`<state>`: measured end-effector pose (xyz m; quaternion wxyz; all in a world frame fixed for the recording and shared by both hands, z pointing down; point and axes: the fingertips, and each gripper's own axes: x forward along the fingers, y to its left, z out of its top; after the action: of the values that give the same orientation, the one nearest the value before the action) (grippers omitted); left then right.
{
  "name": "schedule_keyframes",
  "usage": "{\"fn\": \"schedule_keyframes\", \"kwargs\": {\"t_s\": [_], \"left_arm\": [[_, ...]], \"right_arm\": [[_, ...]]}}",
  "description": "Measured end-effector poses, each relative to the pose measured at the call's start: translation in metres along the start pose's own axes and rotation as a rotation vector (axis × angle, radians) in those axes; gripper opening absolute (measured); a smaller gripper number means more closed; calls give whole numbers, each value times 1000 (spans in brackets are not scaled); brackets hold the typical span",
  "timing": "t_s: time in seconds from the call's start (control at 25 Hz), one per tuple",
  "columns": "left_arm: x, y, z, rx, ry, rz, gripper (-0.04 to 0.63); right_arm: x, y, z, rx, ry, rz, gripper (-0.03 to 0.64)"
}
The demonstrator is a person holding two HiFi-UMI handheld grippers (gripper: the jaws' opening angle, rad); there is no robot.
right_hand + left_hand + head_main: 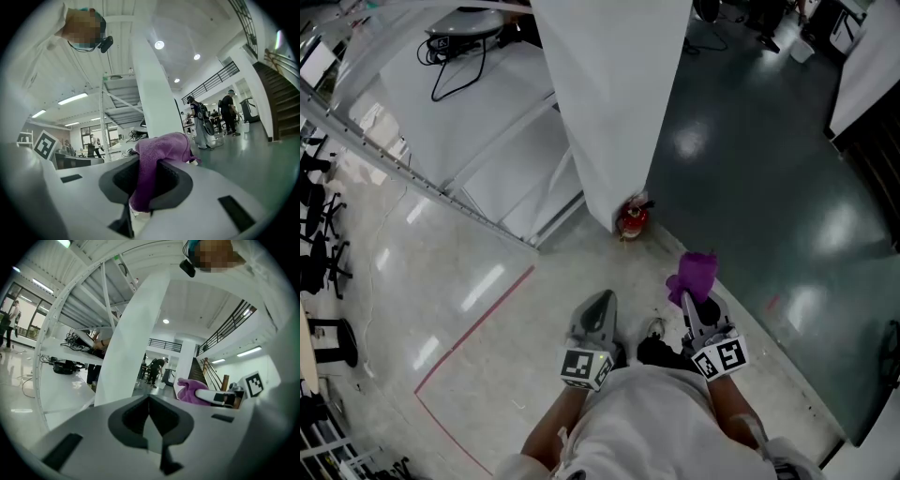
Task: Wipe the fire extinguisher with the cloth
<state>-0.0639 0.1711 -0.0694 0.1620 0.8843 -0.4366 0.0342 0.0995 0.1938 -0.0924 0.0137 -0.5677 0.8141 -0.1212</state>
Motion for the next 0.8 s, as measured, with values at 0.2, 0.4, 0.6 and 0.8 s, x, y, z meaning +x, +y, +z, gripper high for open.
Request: {"fn": "schedule_keyframes", "kwargs": {"t_s": [0.2,0.4,0.6,0.8], "left_arm": [[17,31,9,0,-17,-26,6],[51,40,14,57,-35,11,6],[86,52,18,54,-50,104,6],[116,60,9,69,-82,159,6]], "right_arm": [[31,2,-6,-37,10,-1,61],[57,-16,-10,-66,31,45,61],[92,-51,-18,-51,65,109,61],[125,-88,-37,-78,70,173,61]]}}
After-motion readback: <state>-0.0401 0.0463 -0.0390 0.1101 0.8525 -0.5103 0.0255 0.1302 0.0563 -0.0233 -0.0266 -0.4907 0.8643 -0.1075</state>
